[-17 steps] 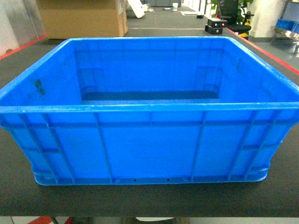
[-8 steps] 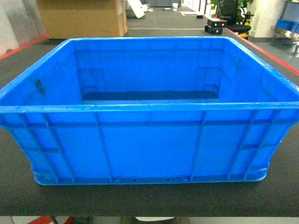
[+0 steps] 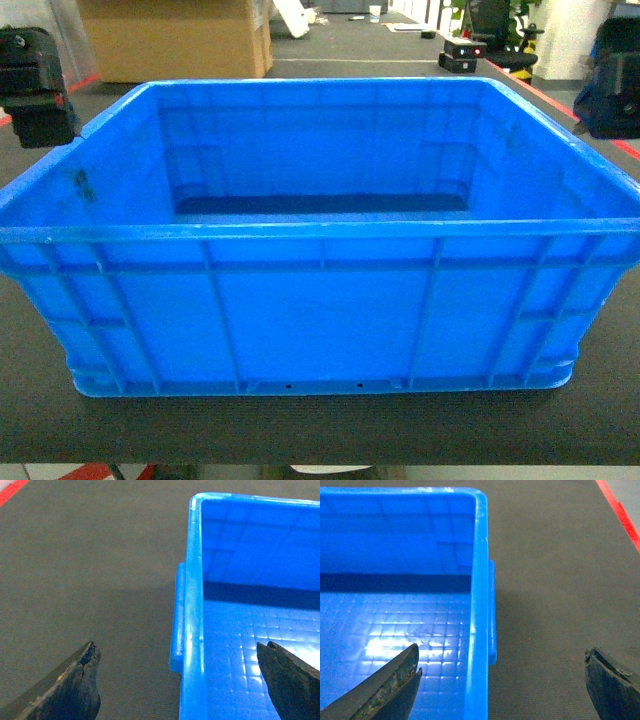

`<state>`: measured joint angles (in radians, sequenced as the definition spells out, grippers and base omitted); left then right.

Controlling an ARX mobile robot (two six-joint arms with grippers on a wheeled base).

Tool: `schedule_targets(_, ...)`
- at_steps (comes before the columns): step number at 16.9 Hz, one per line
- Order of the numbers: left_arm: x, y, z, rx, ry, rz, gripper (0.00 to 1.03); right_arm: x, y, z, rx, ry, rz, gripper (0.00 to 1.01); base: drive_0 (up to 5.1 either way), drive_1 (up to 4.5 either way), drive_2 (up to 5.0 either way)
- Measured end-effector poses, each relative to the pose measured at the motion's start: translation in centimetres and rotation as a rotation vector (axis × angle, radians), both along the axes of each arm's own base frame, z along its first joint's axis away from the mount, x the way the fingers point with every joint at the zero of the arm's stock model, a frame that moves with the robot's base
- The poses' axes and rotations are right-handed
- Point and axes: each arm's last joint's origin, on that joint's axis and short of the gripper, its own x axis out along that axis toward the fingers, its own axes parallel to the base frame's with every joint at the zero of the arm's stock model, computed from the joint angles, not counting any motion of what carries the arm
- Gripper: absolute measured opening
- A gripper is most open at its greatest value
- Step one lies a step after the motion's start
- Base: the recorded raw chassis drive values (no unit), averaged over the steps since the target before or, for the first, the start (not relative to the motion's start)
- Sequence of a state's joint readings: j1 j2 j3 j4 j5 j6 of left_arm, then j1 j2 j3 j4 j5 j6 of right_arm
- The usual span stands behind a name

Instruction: Place box next to blue box on left shelf

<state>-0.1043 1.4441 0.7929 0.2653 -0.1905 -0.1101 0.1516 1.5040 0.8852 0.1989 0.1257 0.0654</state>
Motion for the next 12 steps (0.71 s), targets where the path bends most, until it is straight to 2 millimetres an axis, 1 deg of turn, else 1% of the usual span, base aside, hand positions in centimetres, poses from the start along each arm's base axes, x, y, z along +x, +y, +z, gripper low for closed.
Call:
schedule_targets(1,0.7,-0.2,-0.4,-0.008,0.033,-0.01,0.98,1.1,0.2,-0.9,0.0,0.033,-0.005,0.98,0.0,0.0,0.0)
schedule_targets(4,2.7,-0.6,-1.0,-0.01,0.081,-0.019,0.98,3.1,0.5,-2.8,0.009,0.096,-0.017,0.98,0.0,0.0,0.0)
schedule_targets(7,3.8,-0.8,-2.0,-0.003,0.141,-0.019,0.98,3.7,0.7,-3.9,0.045,0.145,-0.014,0.98,0.0,0.0,0.0)
schedule_targets(10,4.1,-0.9,-2.2,0.001,0.174,-0.024,0.98,3.8,1.1,-3.7,0.05,0.146,-0.007,0.98,0.0,0.0,0.0)
schedule_targets(11,4.2,-1.0,-2.1,0.002,0.169,-0.027,0.98,3.8,1.1,-3.7,0.05,0.148,-0.007,0.9,0.0,0.0,0.0)
schedule_targets(12,4.3,-1.0,-2.1,0.009,0.167,-0.03,0.98,3.7,1.1,-3.8,0.048,0.157,-0.007,0.79,0.0,0.0,0.0)
